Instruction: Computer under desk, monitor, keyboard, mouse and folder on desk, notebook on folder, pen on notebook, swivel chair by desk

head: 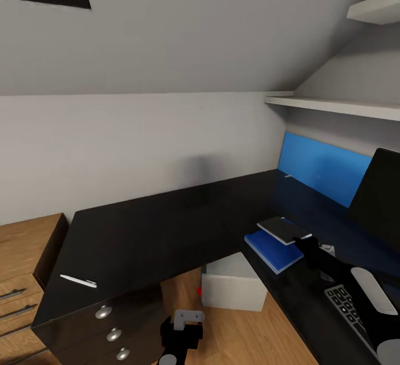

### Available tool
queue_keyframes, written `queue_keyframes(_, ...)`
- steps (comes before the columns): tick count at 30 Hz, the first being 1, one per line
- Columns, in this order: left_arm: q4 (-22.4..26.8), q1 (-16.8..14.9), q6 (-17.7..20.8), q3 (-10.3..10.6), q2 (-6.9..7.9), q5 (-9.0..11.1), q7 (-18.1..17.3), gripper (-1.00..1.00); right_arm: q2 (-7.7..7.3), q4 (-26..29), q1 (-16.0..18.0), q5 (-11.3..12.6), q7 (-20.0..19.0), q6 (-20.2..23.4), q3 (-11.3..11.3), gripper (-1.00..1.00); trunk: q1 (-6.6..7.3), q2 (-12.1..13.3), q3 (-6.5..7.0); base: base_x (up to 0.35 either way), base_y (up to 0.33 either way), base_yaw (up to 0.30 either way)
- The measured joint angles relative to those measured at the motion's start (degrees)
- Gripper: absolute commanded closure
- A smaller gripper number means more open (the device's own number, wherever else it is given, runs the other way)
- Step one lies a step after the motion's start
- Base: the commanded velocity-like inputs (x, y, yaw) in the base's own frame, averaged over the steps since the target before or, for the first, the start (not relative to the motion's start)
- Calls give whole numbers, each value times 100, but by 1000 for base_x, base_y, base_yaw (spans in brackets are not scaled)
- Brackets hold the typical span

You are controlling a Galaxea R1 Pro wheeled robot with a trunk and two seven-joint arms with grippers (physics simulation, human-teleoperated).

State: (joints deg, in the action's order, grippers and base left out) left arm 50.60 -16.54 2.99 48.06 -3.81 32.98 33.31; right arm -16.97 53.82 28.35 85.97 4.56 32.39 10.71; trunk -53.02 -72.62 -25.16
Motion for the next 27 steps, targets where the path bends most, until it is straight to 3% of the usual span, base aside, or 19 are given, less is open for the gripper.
queue_keyframes(16, -21, 0, 0, 4, 0, 0, 0, -100, 0, 0, 0, 0, 0, 0, 0, 100, 0, 0, 0, 0, 0, 0)
queue_keyframes(17, -20, 0, 0, 4, 0, 0, 0, -100, 0, 0, 0, 0, 0, 0, 0, -100, 0, 0, 0, 0, 0, 0)
queue_keyframes(27, -22, 0, 0, 1, 0, 0, 0, -100, 7, -4, 0, 12, -10, -1, 0, -100, 0, 0, 0, 0, 0, 0)
